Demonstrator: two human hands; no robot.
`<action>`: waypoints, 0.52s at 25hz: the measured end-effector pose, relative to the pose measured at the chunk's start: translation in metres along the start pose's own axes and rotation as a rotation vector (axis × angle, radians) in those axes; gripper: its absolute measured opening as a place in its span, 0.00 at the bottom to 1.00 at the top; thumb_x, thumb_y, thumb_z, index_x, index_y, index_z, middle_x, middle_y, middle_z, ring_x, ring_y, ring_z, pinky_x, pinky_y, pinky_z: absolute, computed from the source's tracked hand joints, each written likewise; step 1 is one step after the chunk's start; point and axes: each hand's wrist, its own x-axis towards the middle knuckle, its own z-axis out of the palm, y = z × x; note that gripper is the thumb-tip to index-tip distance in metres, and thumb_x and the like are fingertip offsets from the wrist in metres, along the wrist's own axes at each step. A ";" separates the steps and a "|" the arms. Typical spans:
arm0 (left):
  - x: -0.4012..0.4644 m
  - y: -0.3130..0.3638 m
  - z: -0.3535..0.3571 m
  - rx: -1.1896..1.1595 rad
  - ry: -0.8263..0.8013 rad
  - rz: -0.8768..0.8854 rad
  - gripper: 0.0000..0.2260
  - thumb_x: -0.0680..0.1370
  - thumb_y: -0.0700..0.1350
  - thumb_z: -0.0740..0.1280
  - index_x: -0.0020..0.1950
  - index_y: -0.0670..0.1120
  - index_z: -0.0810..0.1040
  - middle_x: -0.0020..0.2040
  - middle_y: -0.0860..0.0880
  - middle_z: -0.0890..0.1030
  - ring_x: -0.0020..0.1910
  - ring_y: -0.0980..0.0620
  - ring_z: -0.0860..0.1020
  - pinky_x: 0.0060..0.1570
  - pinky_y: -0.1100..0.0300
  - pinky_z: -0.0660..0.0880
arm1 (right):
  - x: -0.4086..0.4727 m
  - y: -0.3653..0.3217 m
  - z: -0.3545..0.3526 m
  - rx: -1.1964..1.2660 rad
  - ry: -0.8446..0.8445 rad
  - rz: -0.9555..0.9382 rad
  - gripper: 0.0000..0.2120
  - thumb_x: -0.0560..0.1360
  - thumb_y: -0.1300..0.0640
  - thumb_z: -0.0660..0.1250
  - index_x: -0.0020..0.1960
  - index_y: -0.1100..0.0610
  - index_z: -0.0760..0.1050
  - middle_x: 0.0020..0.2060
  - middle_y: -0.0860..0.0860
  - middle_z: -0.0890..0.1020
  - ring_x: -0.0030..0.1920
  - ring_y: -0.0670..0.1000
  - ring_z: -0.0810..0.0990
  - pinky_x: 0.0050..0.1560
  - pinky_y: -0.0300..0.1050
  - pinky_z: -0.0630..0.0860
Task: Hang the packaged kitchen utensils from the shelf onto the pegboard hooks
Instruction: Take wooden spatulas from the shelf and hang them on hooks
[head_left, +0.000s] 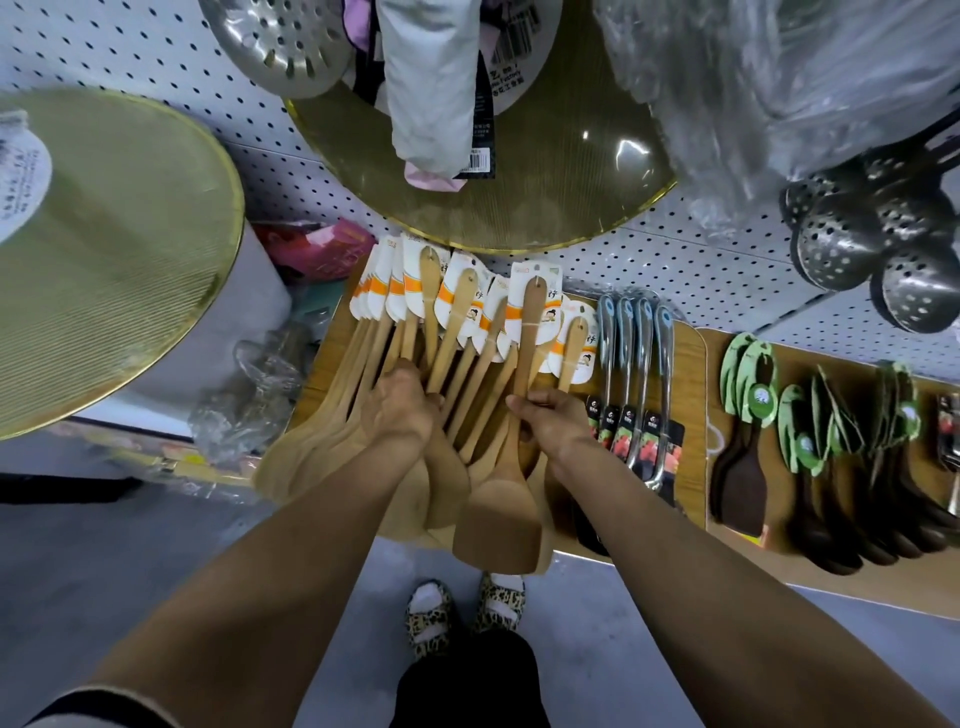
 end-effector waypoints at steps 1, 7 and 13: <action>-0.004 -0.002 -0.004 -0.025 -0.027 -0.018 0.16 0.75 0.49 0.72 0.60 0.47 0.78 0.56 0.45 0.81 0.56 0.43 0.79 0.49 0.56 0.73 | -0.004 0.000 -0.001 0.004 -0.005 -0.001 0.13 0.73 0.59 0.75 0.56 0.62 0.79 0.50 0.57 0.85 0.51 0.56 0.84 0.50 0.48 0.82; -0.036 -0.010 -0.005 -0.199 -0.174 0.024 0.11 0.74 0.51 0.72 0.53 0.48 0.81 0.52 0.49 0.82 0.54 0.48 0.78 0.50 0.59 0.71 | -0.034 0.002 -0.026 0.103 0.001 -0.030 0.05 0.74 0.64 0.74 0.45 0.60 0.78 0.50 0.60 0.85 0.53 0.60 0.84 0.57 0.57 0.81; -0.096 0.000 0.008 -0.292 -0.215 0.107 0.07 0.73 0.49 0.73 0.43 0.49 0.77 0.54 0.46 0.83 0.56 0.46 0.79 0.51 0.61 0.70 | -0.061 0.021 -0.080 0.145 -0.005 -0.019 0.08 0.73 0.63 0.75 0.49 0.61 0.78 0.48 0.60 0.85 0.45 0.59 0.85 0.51 0.55 0.82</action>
